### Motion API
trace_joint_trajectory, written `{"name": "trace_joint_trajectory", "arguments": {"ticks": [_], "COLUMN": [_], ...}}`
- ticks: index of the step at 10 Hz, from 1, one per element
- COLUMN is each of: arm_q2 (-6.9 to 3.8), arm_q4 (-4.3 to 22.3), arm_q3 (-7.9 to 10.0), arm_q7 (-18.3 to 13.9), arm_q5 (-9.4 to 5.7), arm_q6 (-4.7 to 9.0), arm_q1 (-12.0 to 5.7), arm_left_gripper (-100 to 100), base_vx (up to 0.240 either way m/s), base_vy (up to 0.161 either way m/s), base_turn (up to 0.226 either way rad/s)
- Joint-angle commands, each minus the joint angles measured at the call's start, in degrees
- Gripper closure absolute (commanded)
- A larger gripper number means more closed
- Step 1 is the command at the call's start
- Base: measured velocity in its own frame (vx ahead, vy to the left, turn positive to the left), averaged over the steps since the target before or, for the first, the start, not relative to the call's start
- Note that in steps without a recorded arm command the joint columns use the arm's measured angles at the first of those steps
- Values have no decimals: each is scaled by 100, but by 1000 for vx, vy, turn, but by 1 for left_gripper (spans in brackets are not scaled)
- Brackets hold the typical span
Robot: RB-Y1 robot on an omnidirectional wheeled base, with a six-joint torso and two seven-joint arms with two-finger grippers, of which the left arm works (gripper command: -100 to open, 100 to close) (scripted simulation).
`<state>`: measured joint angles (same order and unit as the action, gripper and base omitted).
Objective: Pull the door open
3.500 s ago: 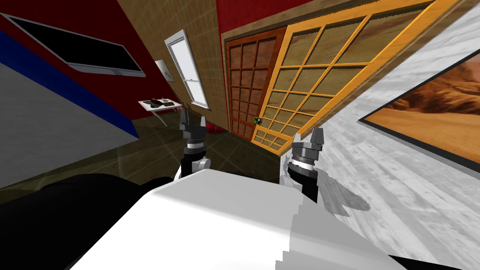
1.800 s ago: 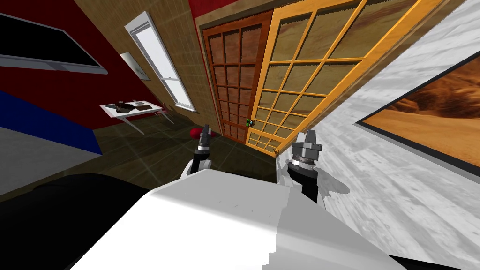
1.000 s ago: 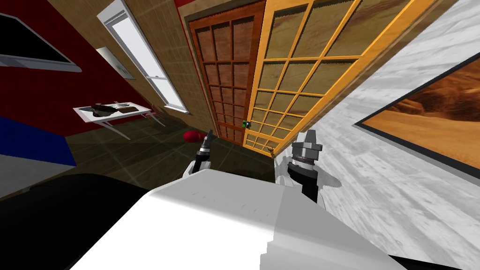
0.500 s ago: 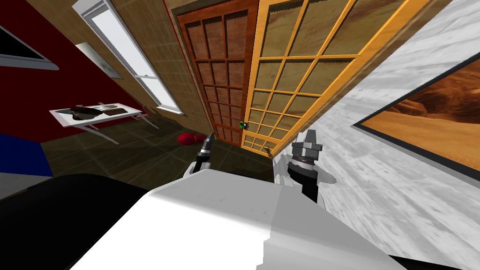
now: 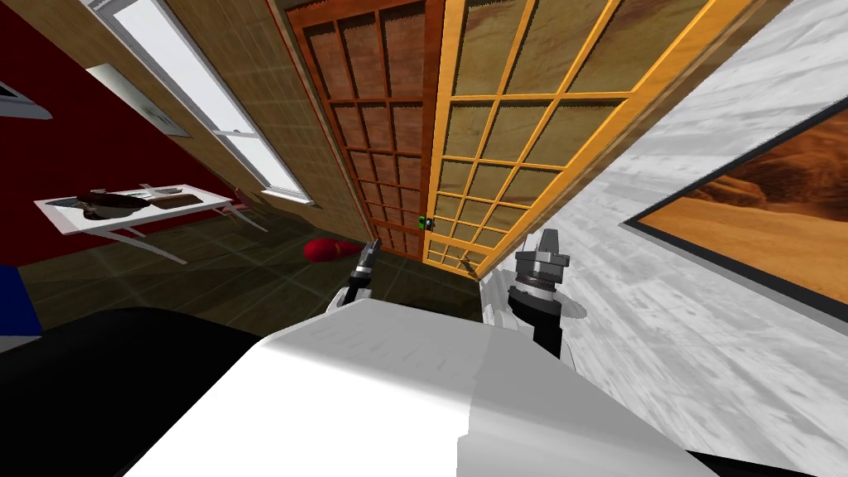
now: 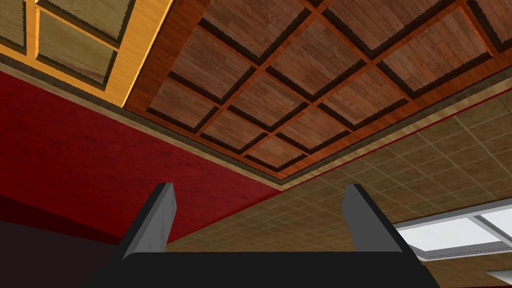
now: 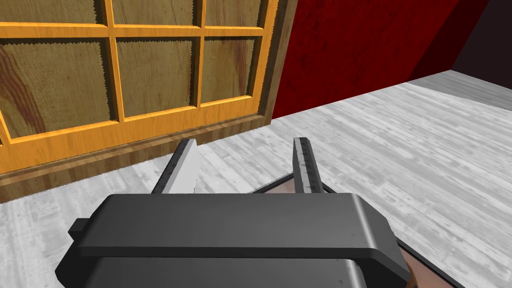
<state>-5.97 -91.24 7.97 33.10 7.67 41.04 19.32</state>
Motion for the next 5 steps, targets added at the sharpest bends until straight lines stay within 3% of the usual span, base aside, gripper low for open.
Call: {"name": "trace_joint_trajectory", "arguments": {"ticks": [1,5], "arm_q2": [1,-14], "arm_q4": [210,619], "arm_q3": [35,110], "arm_q7": [219,589], "arm_q5": [55,149], "arm_q6": [51,129], "arm_q1": [-24,-116], "arm_left_gripper": [-100,-100], "base_vx": [107,76], "base_vy": [-7,-12], "base_turn": [-76,-53]}}
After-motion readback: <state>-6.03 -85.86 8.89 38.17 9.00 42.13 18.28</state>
